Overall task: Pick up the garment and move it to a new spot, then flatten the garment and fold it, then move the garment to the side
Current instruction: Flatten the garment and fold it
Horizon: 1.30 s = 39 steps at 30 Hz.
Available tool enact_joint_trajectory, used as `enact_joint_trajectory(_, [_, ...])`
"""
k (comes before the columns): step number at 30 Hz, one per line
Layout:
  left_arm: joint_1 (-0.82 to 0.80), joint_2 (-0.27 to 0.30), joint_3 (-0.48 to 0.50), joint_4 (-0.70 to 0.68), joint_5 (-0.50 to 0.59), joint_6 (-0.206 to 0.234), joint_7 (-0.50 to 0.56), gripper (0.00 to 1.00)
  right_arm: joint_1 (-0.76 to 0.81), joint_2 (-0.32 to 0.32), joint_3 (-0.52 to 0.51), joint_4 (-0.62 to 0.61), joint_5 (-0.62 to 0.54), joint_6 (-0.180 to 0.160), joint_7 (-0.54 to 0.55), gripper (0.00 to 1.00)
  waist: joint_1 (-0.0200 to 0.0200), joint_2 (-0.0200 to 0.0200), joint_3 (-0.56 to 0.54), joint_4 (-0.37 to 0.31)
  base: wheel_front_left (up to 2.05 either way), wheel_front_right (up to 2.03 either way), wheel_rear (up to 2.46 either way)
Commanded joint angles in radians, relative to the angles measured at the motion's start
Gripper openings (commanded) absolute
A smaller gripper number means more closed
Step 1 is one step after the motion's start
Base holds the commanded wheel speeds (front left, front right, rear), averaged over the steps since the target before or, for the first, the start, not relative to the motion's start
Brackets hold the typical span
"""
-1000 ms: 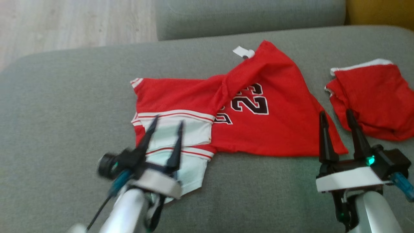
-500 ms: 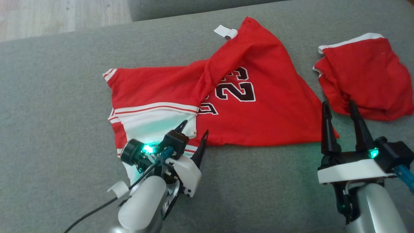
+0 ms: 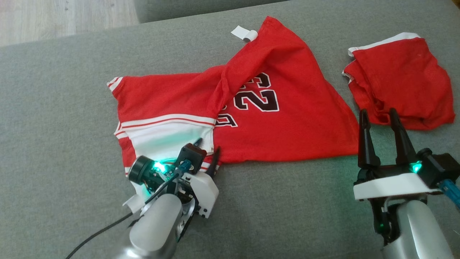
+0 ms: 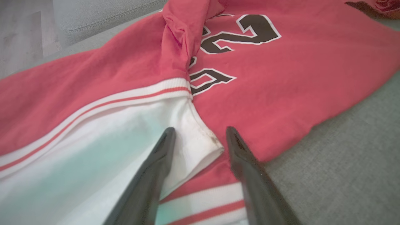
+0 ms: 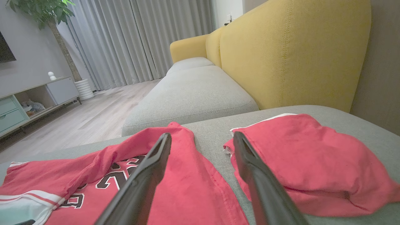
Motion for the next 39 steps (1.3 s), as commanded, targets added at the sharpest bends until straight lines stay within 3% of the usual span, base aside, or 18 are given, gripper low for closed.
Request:
enact_joint_trajectory(1, [-0.040,0.014,0.021,-0.022,-0.005,0.004,-0.002,0.40,-0.032,-0.003,0.019,-0.031,0.007,-0.001,-0.013,1.00,0.0000,-0.0001,0.001,-0.001,0.00,0.00,0.00])
enact_joint_trajectory(2, [-0.041,0.014,0.021,-0.020,-0.007,0.004,-0.002,0.11,-0.032,-0.003,0.017,-0.032,0.008,-0.001,-0.013,1.00,0.0000,-0.0001,0.001,-0.001,0.00,0.00,0.00])
enact_joint_trajectory(3, [-0.042,0.015,0.020,-0.018,-0.008,0.003,-0.004,0.00,-0.031,-0.003,0.016,-0.032,0.008,-0.001,-0.013,1.00,0.0000,-0.0001,0.000,0.000,0.00,0.00,0.00])
enact_joint_trajectory(12, [-0.037,0.035,0.017,-0.053,-0.020,0.004,-0.028,0.00,-0.012,-0.003,0.001,-0.008,0.000,-0.001,-0.013,1.00,0.0000,-0.0001,-0.043,0.024,0.00,0.00,0.00])
enact_joint_trajectory(17, [-0.073,0.095,0.021,-0.118,-0.011,-0.010,0.026,0.00,-0.011,-0.003,0.006,-0.003,0.004,-0.001,-0.013,1.00,0.0000,-0.0001,-0.058,0.038,0.00,0.00,0.00])
enact_joint_trajectory(24, [-0.292,0.301,0.018,-0.223,0.061,-0.108,0.167,0.00,-0.041,-0.003,0.050,-0.003,0.018,-0.001,-0.013,1.00,0.0000,-0.0001,-0.011,0.011,0.00,0.00,0.00])
enact_joint_trajectory(29, [-0.492,0.449,-0.004,-0.201,0.086,-0.148,0.224,0.00,-0.068,-0.003,0.084,-0.002,0.049,-0.001,-0.014,1.00,0.0000,-0.0001,0.048,-0.045,0.00,0.00,0.00])
enact_joint_trajectory(35, [-0.723,0.595,-0.166,-0.090,0.068,-0.154,0.219,0.00,-0.103,-0.003,0.141,-0.013,0.082,-0.001,-0.014,1.00,0.0000,-0.0001,0.123,-0.141,0.00,0.00,0.00])
enact_joint_trajectory(39, [-0.880,0.658,-0.314,-0.013,0.069,-0.154,0.184,0.00,-0.121,-0.003,0.163,-0.027,0.100,-0.001,-0.014,1.00,0.0000,-0.0001,0.170,-0.192,0.00,0.00,0.00])
